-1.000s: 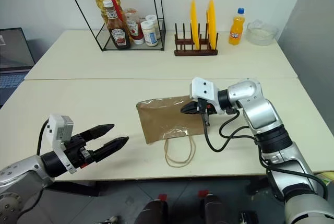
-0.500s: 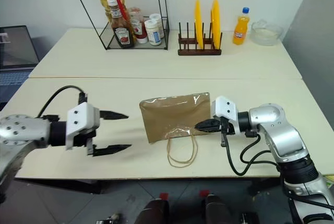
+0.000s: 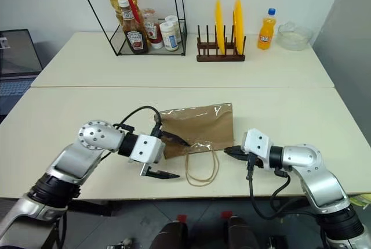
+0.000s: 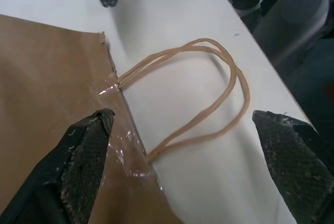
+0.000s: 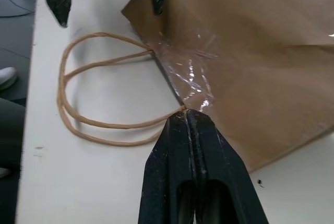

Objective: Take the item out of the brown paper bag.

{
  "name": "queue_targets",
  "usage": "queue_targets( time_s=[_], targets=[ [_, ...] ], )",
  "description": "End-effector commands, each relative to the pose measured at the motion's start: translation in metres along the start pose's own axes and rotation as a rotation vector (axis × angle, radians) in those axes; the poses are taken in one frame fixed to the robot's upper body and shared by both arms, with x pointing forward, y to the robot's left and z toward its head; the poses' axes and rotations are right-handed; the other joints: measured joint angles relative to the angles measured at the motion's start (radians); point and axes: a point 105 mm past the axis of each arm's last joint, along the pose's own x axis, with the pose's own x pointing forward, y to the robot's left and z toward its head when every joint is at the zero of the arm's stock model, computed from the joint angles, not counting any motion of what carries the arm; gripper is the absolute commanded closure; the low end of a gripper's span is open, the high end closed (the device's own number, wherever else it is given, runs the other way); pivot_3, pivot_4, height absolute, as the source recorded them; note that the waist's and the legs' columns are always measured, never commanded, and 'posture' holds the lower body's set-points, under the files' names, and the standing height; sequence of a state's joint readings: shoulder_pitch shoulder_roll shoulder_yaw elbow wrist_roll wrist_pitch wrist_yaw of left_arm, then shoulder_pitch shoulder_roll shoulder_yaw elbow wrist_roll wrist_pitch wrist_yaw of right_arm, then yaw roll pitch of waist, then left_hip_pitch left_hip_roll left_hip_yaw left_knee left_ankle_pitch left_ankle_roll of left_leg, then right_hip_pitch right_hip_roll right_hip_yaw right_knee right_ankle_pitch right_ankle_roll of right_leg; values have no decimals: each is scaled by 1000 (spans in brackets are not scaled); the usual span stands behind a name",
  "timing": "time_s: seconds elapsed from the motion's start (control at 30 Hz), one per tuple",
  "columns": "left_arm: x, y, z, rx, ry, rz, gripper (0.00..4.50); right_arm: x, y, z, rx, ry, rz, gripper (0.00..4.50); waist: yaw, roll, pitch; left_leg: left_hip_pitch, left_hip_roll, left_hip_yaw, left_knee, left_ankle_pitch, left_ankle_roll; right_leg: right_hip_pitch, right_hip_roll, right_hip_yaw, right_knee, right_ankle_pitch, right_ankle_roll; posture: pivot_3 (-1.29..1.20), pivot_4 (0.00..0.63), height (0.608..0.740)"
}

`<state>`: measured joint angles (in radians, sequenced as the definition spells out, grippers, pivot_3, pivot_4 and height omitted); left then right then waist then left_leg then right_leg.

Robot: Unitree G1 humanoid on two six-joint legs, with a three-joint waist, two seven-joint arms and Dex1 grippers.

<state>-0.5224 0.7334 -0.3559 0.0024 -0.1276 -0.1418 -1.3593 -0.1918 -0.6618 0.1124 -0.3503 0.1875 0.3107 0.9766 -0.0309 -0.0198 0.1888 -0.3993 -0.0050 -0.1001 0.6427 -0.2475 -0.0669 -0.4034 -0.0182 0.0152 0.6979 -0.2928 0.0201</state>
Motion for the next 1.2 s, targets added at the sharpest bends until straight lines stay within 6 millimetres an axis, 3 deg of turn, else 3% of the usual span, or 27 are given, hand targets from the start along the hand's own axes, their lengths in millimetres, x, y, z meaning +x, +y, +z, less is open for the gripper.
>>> queue_targets(
  time_s=[0.03, 0.23, 0.5, 0.57, 0.67, 0.87, 1.03, 1.2],
  targets=[
    [16, 2, -1, 27, -25, -13, 178, -10, 0, 4, -53, 4, -43, 4484, 0, 0, 0, 0, 0, 0, 0, 0, 0, 0, 0, 0, 0, 0, 0, 0, 150, 740],
    [24, 17, 14, -45, -133, 46, 1893, -11, 7, -4, -72, 21, -48, 4500, -1, 0, 0, 0, 0, -1, 1, 0, 0, 0, 0, 0, 0, 0, 1, 0, 150, 740],
    [12, 29, 29, -251, -251, 127, 4480, -2, 18, -15, -239, -23, -14, 4500, -3, 0, 0, 0, 0, -1, 1, 0, 0, 1, 0, 0, 0, 0, 1, 0, 150, 740],
    [9, 31, 29, -287, -259, 149, 4480, -1, 22, -20, -288, -39, 5, 4500, -2, 0, 0, 0, 0, -1, 2, 0, 0, 1, 0, 0, 0, 0, 1, 0, 150, 740],
    [2, 39, 28, -359, -278, 215, 4500, -2, 32, -29, -444, -81, 46, 3952, -2, 0, 0, 1, 0, -1, 2, 0, 0, 1, 0, 0, 0, 0, 1, 0, 150, 740],
    [-3, 49, 27, -420, -282, 285, 4500, 3, 49, -39, -726, -177, 123, 1873, -3, 0, 0, 1, 0, 0, 2, 0, 0, 1, 0, 0, 1, 1, 1, 0, 150, 740],
    [-7, 53, 31, -442, -301, 309, 4500, 13, 41, -41, -906, -219, 87, 87, -4, -1, 0, 4, 1, 0, 1, 0, 0, 4, 0, 1, 1, 1, 1, 0, 150, 740],
    [-16, 57, 35, -458, -320, 325, 4500, 23, 36, -54, -989, -189, 102, 35, -6, -1, -1, 18, 1, 0, -1, 0, 0, 17, 0, 1, -1, 0, 1, 0, 150, 740]
  ],
)
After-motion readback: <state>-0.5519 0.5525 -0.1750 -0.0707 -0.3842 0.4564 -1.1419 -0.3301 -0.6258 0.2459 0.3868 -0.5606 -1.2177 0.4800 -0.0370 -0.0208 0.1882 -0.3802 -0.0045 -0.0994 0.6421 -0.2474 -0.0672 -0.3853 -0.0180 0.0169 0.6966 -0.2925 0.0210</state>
